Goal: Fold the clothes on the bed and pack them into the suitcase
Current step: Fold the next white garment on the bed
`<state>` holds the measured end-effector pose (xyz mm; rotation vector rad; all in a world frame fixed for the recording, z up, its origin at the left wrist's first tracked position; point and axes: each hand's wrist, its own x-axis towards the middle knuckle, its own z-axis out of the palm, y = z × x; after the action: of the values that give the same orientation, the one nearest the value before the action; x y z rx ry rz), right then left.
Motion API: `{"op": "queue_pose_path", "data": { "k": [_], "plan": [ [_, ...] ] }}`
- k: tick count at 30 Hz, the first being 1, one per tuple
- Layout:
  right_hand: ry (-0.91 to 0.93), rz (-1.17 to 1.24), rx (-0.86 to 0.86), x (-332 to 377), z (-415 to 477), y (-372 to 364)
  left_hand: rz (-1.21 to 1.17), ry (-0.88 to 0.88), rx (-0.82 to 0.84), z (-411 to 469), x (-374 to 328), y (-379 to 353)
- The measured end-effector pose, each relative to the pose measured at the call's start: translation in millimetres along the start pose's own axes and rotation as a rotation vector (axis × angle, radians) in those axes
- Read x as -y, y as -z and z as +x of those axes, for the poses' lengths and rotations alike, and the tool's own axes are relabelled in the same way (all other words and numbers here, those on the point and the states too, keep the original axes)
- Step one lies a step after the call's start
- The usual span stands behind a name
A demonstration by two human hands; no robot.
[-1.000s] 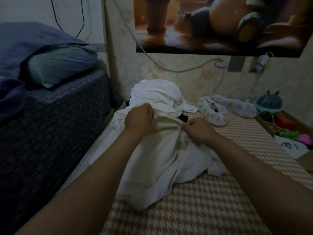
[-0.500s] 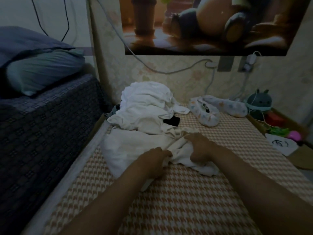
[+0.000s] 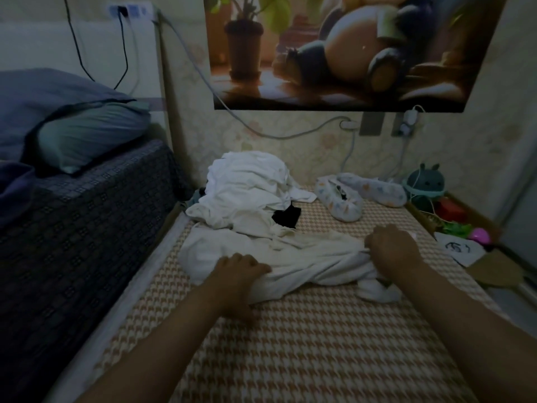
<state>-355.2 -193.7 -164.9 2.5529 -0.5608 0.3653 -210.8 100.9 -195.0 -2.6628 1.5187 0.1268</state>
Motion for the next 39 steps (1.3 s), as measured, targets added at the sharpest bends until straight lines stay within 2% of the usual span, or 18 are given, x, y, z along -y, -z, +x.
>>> {"op": "queue_pose_path", "data": {
  "k": [1,4,5,7,8,10,12,14,15,16,18,21,23,26,30,33,36,39],
  "plan": [
    [0.042,-0.012,0.039,0,-5,-2,0.012,0.024,-0.091,-2,7,-7],
    [0.159,0.183,0.480,14,-19,0,-0.105,0.062,-0.337,1,22,-17],
    [0.216,0.301,0.531,23,-20,3,-0.148,0.062,-0.351,3,19,-13],
    [0.339,0.492,0.506,49,-24,17,-0.167,0.001,-0.406,6,-2,7],
    [0.377,0.536,0.499,59,-24,24,-0.270,-0.004,-0.343,4,-16,23],
    [0.374,0.576,0.553,66,-24,32,-0.554,-0.027,0.040,0,-45,49],
    [0.346,0.524,0.744,58,-25,30,-0.667,-0.027,0.423,-3,-66,63],
    [0.282,0.384,1.050,48,-28,17,-0.766,0.006,0.745,-7,-75,63],
    [0.237,0.371,1.157,42,-27,11,-0.827,0.010,0.840,-6,-74,62],
    [0.185,0.435,1.214,35,-25,10,-0.863,-0.003,0.844,-1,-70,61],
    [0.063,0.723,1.144,28,-15,10,-0.900,0.024,0.593,21,-57,57],
    [-0.048,0.887,0.545,25,11,1,-0.750,0.116,0.023,64,-39,42],
    [-0.100,0.886,0.328,33,25,-14,-0.513,0.079,-0.179,95,-24,24],
    [-0.145,0.837,0.287,46,39,-45,-0.324,0.004,-0.156,133,-8,-2],
    [-0.168,0.552,0.372,48,54,-87,-0.157,-0.004,-0.074,171,0,-15],
    [-0.381,0.661,0.298,33,67,-114,-0.083,-0.028,-0.127,195,7,-17],
    [-0.551,0.808,0.252,14,71,-132,-0.316,0.036,-0.258,210,8,-19],
    [-0.539,0.827,0.255,9,72,-141,-0.443,0.118,-0.437,224,3,-16]
  ]
}}
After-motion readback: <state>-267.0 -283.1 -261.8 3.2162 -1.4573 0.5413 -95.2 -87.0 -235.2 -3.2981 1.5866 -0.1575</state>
